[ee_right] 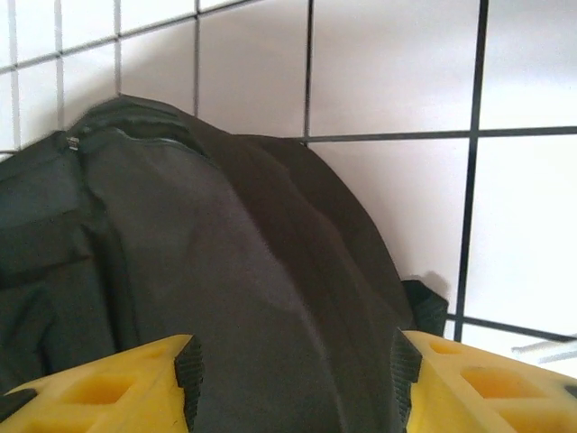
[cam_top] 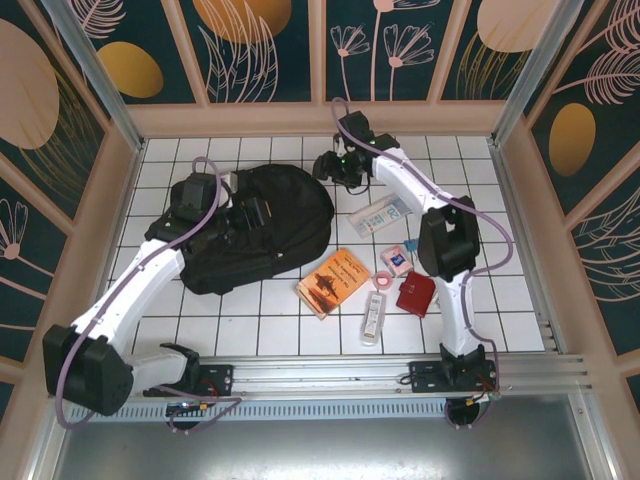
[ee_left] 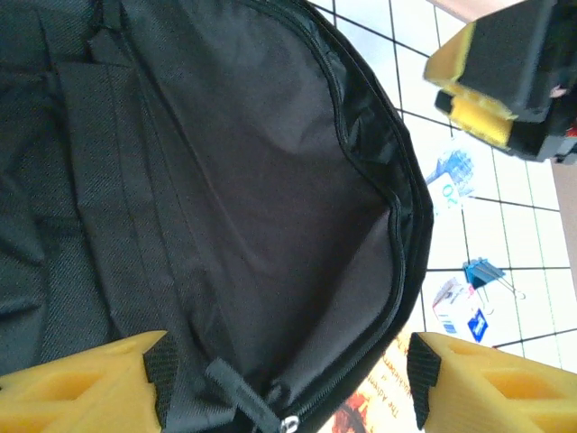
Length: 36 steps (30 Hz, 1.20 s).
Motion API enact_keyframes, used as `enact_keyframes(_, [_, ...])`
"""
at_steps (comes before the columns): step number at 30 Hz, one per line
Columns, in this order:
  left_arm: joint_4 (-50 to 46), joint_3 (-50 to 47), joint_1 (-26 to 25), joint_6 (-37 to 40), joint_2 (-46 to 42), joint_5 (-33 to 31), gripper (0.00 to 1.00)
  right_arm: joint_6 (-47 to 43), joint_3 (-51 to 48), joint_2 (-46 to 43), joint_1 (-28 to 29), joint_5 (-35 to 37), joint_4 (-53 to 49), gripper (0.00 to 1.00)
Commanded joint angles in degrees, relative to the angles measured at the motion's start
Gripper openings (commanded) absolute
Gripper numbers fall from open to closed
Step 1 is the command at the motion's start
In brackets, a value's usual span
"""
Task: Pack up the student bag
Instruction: Open the student bag at the middle-left of the table.
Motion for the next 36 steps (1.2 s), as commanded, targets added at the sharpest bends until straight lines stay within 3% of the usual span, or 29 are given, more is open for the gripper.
enact_keyframes(1, [3.84, 2.43, -0.65, 0.04, 2.9, 0.71, 0.68, -2.07, 0.28, 2.42, -0.42, -1.16, -4.89, 0.59])
enact_keyframes(5, [5.38, 4.54, -2.31, -0.23, 8.31, 0.26, 0.68, -2.16, -2.27, 3.59, -1.04, -2.86, -3.56, 0.48])
enact_keyframes(8, [5.98, 6.84, -4.31, -0.23, 13.24, -0.31, 0.68, -0.53, -5.99, 2.63, -1.87, -4.05, -0.3, 0.28])
enact_keyframes(13, [8.99, 9.23, -5.62, -1.97, 20.43, 1.01, 0.69, 9.08, -20.75, -3.5, -6.01, -22.04, 19.26, 0.0])
enact_keyframes(18, [10.32, 12.04, -5.69, -2.88, 25.63, 3.54, 0.71, 17.85, -29.54, -5.66, -6.68, -36.18, 36.69, 0.0])
enact_keyframes(24, [13.95, 12.13, -5.7, -4.52, 28.09, 8.36, 0.73, 26.51, -38.15, -10.4, -6.76, -41.5, 52.9, 0.0])
enact_keyframes(29, [17.83, 11.79, -6.55, -4.87, 29.48, 14.85, 0.73, 29.22, -40.82, -11.88, -6.37, -41.93, 56.36, 0.0])
enact_keyframes(36, [15.1, 14.75, -8.99, -2.27, 34.0, 17.63, 0.7, 29.09, -41.46, -12.36, -5.8, -41.44, 55.59, 0.0])
